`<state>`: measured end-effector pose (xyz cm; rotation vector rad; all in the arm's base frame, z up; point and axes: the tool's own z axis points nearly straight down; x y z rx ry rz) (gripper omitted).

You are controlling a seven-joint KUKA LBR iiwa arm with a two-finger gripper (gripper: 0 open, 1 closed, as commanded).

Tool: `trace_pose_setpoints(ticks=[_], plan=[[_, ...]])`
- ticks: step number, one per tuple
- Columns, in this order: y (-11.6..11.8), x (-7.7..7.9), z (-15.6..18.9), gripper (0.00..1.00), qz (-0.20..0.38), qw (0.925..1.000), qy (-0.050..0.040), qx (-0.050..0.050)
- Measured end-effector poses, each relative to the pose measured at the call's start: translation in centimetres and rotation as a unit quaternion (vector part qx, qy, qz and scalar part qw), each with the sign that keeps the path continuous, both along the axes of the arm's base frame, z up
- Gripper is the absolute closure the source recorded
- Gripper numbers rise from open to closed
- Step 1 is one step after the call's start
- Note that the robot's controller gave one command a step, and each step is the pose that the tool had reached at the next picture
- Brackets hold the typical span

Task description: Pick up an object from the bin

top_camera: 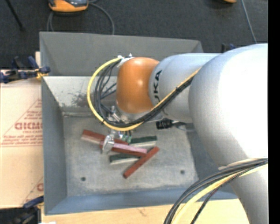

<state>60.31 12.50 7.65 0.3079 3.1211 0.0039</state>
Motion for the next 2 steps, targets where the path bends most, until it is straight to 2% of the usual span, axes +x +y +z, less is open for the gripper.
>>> trace_pose_setpoints(ticks=[1, 2], plan=[[0.11, 0.43, 0.88, 1.00, -0.002, 1.0000, -0.0020, 0.000], [0.11, 0.43, 0.88, 1.00, -0.002, 1.0000, -0.0020, 0.000]])
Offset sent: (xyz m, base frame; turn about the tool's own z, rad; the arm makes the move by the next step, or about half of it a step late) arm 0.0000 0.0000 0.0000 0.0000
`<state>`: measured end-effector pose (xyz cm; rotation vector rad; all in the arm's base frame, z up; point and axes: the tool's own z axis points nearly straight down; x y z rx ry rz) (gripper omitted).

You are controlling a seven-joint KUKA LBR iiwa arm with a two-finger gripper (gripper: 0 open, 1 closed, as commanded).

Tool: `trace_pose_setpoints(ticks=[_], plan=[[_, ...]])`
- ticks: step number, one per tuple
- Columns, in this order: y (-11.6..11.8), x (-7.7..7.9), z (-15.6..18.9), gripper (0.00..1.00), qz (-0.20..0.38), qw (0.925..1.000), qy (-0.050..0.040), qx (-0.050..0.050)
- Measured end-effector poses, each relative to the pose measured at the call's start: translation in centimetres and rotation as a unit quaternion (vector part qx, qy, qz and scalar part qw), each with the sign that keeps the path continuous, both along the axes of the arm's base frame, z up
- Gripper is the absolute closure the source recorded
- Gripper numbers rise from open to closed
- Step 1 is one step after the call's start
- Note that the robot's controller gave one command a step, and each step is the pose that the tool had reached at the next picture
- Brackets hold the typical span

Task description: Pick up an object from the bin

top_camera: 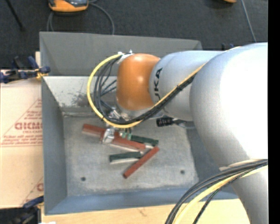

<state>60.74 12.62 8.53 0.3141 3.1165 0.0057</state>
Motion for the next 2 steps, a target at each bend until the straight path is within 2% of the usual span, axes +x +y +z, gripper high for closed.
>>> trace_pose_setpoints(ticks=[1, 2], plan=[[0.0, -0.2, 0.4, 1.00, 0.000, 1.0000, 0.0025, -0.001], [-0.1, -0.4, 2.2, 1.00, 0.000, 1.0000, 0.0077, -0.002]])
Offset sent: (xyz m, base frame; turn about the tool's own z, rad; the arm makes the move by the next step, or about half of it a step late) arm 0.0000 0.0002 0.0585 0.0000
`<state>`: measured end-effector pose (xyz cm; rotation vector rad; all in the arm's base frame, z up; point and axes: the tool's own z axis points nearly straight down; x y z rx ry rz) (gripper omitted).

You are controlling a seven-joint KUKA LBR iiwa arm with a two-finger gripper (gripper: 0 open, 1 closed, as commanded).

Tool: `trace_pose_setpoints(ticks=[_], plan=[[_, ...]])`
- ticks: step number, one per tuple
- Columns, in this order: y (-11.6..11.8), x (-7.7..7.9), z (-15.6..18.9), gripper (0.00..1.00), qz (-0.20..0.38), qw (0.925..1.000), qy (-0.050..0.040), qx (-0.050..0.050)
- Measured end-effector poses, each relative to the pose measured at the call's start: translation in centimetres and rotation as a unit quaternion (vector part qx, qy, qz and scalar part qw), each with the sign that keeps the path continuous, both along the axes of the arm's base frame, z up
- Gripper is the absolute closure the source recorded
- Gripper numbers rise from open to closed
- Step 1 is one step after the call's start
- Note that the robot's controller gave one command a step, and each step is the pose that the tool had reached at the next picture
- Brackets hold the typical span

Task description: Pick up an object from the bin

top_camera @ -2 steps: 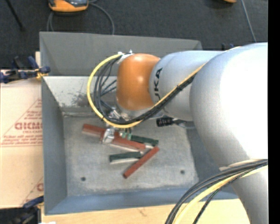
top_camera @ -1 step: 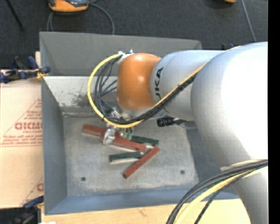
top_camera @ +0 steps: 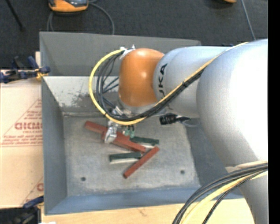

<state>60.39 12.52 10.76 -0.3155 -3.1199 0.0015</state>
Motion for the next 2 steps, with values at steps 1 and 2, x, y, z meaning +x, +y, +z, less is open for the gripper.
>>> trace_pose_setpoints(ticks=[1, 2], plan=[[0.0, 0.2, 1.8, 1.00, 0.000, 1.0000, -0.0030, 0.001], [0.0, 0.3, 3.3, 1.00, 0.000, 1.0000, -0.0045, 0.001]])
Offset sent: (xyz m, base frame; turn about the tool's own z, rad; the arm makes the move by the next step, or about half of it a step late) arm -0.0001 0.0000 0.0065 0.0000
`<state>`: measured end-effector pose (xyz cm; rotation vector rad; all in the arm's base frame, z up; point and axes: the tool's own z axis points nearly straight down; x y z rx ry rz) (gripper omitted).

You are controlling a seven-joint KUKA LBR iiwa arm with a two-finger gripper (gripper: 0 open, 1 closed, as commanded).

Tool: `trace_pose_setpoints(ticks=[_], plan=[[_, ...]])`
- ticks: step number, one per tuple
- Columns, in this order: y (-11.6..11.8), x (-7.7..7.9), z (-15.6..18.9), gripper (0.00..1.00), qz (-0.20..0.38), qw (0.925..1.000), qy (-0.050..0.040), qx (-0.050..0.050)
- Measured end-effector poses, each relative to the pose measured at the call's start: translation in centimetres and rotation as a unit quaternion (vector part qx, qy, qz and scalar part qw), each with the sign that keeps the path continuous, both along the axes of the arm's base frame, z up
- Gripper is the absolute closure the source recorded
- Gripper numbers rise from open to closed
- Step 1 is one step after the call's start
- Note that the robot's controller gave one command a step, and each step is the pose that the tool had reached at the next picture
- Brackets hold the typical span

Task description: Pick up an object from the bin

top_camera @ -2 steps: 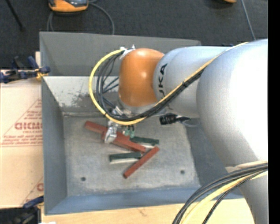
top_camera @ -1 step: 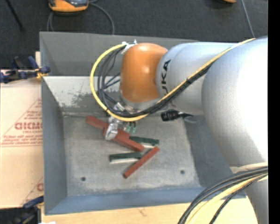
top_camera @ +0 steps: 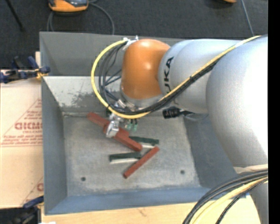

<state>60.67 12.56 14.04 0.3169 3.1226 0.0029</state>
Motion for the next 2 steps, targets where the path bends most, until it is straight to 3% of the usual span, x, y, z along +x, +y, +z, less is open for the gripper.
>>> trace_pose_setpoints(ticks=[2], plan=[[-0.04, 0.05, 2.07, 1.00, -0.001, 1.0000, -0.0004, 0.000]])
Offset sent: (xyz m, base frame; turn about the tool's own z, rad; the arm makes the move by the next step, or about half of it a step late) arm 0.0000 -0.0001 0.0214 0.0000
